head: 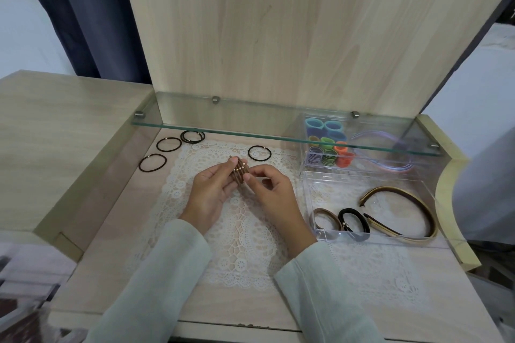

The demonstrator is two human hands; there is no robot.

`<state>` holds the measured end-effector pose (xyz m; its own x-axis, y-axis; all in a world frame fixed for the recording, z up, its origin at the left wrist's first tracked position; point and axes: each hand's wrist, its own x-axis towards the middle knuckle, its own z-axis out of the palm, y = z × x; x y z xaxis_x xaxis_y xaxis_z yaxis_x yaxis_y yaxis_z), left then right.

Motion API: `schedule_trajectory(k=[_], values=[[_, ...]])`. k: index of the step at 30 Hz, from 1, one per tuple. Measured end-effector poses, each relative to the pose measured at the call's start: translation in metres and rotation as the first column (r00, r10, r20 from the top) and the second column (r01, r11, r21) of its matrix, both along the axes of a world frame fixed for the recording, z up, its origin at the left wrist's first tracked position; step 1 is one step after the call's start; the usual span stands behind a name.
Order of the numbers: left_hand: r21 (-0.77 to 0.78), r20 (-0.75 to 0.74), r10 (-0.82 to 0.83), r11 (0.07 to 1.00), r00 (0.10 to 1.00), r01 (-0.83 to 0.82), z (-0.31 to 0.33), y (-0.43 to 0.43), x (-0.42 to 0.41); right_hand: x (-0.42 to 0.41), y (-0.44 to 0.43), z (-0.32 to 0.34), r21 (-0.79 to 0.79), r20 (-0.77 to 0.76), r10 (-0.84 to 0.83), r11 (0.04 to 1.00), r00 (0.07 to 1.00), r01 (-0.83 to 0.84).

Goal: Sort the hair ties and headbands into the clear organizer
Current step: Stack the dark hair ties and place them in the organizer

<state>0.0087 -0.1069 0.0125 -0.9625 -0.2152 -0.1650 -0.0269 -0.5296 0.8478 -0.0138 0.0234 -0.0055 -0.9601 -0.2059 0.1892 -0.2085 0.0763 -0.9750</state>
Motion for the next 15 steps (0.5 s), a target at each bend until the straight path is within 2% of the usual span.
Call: schedule_trajectory(k=[7, 15], values=[[0.0, -0.02, -0.004, 1.0, 1.0, 0.004, 0.0018, 0.0009, 0.0018, -0.0016, -0.0012, -0.0021, 0.009, -0.004, -0.007, 1.0, 1.0, 0.007], [0.006, -0.02, -0.002, 1.0, 1.0, 0.002, -0.001, -0.0009, 0.0005, -0.0017, 0.0002, -0.0003, -0.076, -0.02, -0.035, 0.997, 0.999, 0.034]])
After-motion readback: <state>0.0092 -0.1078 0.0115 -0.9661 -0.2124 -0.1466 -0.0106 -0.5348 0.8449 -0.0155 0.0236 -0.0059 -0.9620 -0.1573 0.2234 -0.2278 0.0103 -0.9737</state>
